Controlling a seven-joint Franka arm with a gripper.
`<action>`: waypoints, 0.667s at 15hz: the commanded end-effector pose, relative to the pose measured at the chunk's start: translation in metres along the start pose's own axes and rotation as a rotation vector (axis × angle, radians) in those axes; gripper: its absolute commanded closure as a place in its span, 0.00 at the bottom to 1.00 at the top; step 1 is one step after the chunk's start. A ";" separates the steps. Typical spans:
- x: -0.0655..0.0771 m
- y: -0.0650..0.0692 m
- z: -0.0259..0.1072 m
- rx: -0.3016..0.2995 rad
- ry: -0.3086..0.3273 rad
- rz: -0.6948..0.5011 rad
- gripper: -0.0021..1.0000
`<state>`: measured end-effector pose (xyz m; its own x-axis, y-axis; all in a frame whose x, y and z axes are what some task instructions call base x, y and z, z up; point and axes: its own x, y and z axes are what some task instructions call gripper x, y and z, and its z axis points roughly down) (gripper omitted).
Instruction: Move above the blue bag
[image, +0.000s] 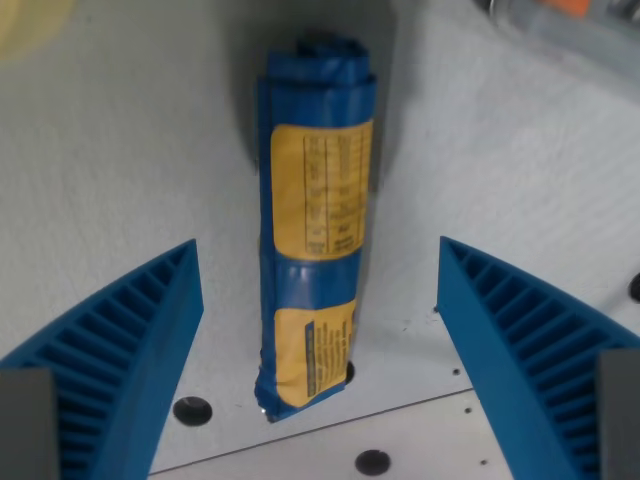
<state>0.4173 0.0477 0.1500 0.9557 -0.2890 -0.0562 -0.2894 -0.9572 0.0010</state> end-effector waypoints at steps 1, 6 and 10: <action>-0.014 -0.002 0.001 0.058 0.113 0.084 0.00; -0.019 -0.003 0.006 0.060 0.108 0.071 0.00; -0.021 -0.003 0.008 0.058 0.107 0.059 0.00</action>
<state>0.4073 0.0529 0.1413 0.9468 -0.3171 -0.0542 -0.3174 -0.9483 0.0027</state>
